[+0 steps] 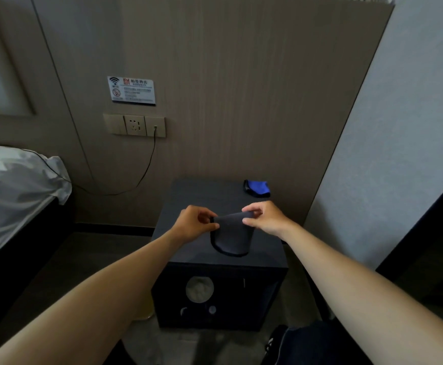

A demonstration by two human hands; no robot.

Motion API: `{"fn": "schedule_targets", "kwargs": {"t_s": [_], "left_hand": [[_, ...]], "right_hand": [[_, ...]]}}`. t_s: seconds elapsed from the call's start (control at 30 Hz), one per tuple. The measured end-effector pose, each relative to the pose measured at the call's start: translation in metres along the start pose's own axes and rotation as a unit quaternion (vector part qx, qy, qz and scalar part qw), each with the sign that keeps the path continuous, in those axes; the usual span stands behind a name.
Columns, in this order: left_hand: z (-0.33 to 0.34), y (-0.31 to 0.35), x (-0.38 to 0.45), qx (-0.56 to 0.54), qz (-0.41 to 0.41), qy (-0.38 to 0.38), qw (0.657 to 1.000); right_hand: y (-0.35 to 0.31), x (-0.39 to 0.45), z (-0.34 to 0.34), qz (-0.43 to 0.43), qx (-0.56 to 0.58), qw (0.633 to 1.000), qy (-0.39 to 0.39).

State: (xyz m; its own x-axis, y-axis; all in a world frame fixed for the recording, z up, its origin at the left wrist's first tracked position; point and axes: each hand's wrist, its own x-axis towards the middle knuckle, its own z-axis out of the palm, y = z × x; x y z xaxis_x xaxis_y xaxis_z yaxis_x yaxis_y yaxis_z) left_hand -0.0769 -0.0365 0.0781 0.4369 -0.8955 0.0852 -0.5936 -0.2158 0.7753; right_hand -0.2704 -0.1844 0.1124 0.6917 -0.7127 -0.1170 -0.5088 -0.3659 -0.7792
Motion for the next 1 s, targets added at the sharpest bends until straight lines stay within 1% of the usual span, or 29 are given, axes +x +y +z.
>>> {"fn": "schedule_targets", "kwargs": {"t_s": [0.07, 0.1, 0.23, 0.33, 0.4, 0.47, 0.57, 0.63, 0.73, 0.8, 0.9, 0.93, 1.0], "left_hand": [[0.000, 0.000, 0.002, 0.007, 0.004, -0.004, 1.000], [0.001, 0.000, 0.003, 0.013, 0.005, -0.006, 1.000], [0.005, 0.001, 0.006, 0.057, 0.008, -0.022, 0.998], [0.010, -0.001, 0.009, 0.082, 0.011, -0.038, 0.996], [0.013, 0.002, 0.010, 0.074, 0.001, -0.046, 0.996], [0.019, -0.001, 0.016, 0.050, -0.021, -0.060, 0.997], [0.031, -0.008, 0.025, -0.031, -0.072, -0.085, 0.993], [0.042, -0.008, 0.029, -0.114, -0.104, -0.078, 0.985], [0.058, -0.002, 0.036, -0.210, -0.152, -0.060, 0.964], [0.067, -0.003, 0.042, -0.254, -0.176, -0.074, 0.948], [0.082, -0.012, 0.055, -0.339, -0.204, -0.089, 0.914], [0.086, -0.014, 0.059, -0.358, -0.210, -0.088, 0.906], [0.096, -0.018, 0.070, -0.366, -0.217, -0.074, 0.902]], "right_hand": [[0.000, -0.003, -0.003, -0.007, 0.008, 0.999, -0.035], [0.001, -0.003, -0.003, -0.010, -0.005, 0.999, -0.039], [0.005, 0.001, -0.003, -0.030, -0.078, 0.996, -0.019], [0.008, 0.002, -0.002, -0.037, -0.122, 0.992, -0.028], [0.010, 0.006, -0.003, -0.027, -0.124, 0.991, -0.031], [0.015, 0.011, -0.002, 0.006, -0.092, 0.995, -0.035], [0.017, 0.018, 0.005, 0.055, -0.028, 0.998, -0.029], [0.020, 0.023, 0.011, 0.068, -0.013, 0.998, -0.014], [0.032, 0.034, 0.015, 0.100, 0.009, 0.995, 0.010], [0.045, 0.048, 0.016, 0.117, 0.022, 0.993, 0.024], [0.065, 0.060, 0.011, 0.137, 0.053, 0.987, 0.062], [0.072, 0.064, 0.009, 0.142, 0.067, 0.985, 0.075], [0.085, 0.072, 0.005, 0.157, 0.099, 0.978, 0.091]]}}
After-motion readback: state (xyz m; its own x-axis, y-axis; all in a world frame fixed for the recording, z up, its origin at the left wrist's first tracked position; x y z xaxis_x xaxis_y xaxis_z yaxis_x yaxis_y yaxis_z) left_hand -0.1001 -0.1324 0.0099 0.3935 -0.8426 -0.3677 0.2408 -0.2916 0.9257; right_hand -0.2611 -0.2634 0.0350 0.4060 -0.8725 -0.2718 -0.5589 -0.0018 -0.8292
